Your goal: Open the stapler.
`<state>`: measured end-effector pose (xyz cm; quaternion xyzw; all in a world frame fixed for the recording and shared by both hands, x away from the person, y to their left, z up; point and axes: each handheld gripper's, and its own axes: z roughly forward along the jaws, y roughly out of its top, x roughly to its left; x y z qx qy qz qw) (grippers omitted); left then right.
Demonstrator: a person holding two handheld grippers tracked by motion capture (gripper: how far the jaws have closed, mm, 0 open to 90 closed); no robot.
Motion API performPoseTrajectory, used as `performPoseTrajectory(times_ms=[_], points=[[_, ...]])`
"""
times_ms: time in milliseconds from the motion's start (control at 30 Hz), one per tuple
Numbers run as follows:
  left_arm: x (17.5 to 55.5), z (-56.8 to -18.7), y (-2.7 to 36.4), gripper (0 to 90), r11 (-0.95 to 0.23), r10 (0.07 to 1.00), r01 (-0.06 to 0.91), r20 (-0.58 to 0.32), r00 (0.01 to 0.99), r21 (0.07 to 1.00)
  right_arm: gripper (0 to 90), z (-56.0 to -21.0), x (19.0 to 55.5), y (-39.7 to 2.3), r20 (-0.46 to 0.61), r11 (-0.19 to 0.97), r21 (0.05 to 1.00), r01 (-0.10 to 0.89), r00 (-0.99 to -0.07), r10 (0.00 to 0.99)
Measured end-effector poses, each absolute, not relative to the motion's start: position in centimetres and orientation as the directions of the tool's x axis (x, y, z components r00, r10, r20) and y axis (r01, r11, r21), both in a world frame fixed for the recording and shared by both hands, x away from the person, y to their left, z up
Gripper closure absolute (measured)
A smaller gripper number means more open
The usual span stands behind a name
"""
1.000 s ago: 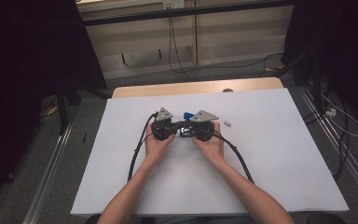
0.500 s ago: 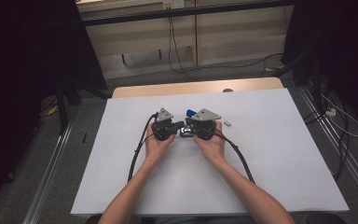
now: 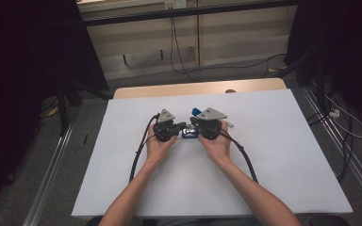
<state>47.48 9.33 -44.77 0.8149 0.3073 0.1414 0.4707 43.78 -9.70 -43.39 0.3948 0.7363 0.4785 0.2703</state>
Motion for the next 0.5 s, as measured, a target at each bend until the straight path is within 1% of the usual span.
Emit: performPoseTrajectory(times_ms=[200,267,500], points=[[47.51,-44.75,9.34,90.0,-0.370,0.634,0.370,-0.059,0.771,0.852,90.0,-43.40,43.71,-9.75,-0.023,0.231,0.919,0.318,-0.543,0.840],[47.50,-44.69,9.30,90.0,-0.382,0.631,0.357,-0.042,0.775,0.852,90.0,-43.38,43.69,-9.76,-0.027,0.234,0.919,0.317,-0.542,0.840],[47.54,-44.76,9.33,90.0,-0.373,0.630,0.364,-0.055,0.775,0.854,90.0,-43.15,43.62,-10.13,-0.020,0.220,0.923,0.317,-0.529,0.848]])
